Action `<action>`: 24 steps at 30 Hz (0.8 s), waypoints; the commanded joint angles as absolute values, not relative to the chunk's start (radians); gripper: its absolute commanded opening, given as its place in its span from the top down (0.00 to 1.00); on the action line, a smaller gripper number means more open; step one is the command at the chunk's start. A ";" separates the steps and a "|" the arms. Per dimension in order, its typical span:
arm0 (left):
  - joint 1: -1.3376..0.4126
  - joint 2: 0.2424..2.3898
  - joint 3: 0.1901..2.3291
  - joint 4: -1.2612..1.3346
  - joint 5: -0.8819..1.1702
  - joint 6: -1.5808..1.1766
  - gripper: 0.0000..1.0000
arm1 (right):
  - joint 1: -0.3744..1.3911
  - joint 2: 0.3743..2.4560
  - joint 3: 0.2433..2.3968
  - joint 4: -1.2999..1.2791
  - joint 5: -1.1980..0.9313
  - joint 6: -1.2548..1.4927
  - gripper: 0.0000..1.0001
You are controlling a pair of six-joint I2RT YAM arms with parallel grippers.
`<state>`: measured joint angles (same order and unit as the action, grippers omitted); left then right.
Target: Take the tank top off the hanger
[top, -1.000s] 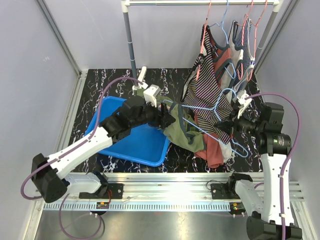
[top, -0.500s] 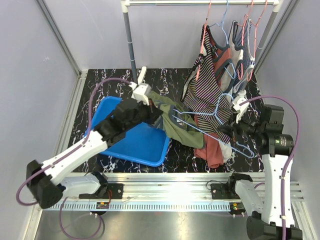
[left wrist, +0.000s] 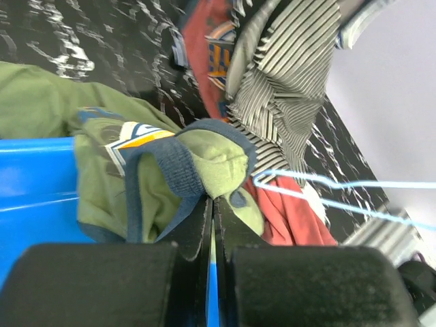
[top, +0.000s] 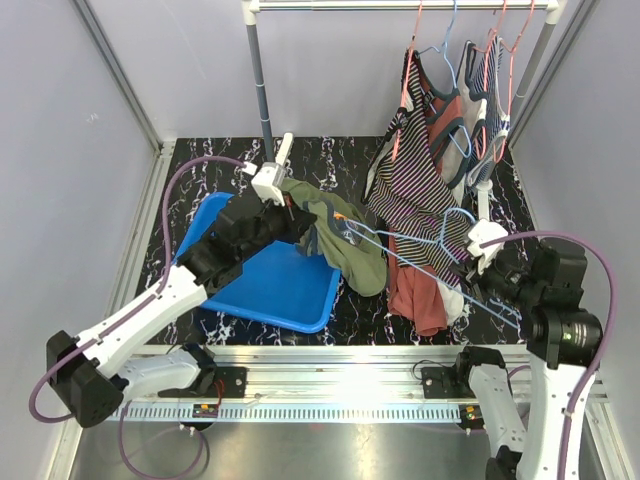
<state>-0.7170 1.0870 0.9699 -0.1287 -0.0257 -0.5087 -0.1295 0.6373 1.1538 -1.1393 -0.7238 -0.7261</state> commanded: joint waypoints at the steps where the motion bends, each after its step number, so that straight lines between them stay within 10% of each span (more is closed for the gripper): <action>1: -0.713 1.112 0.985 0.024 0.203 -0.477 1.00 | -0.124 0.617 1.181 -1.020 -0.753 -0.600 1.00; 10: -0.715 1.007 1.002 0.009 0.378 -0.263 0.22 | -0.124 0.704 1.164 -0.942 -0.867 -0.594 1.00; 24: -0.713 0.870 1.045 -0.299 0.592 0.414 0.06 | -0.112 0.879 1.223 -1.231 -1.173 -1.240 1.00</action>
<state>-0.7143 0.8410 1.0096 -0.2230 0.4690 0.2302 -0.1257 0.8509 1.1652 -1.1049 -1.0798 -0.9344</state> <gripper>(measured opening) 0.937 0.042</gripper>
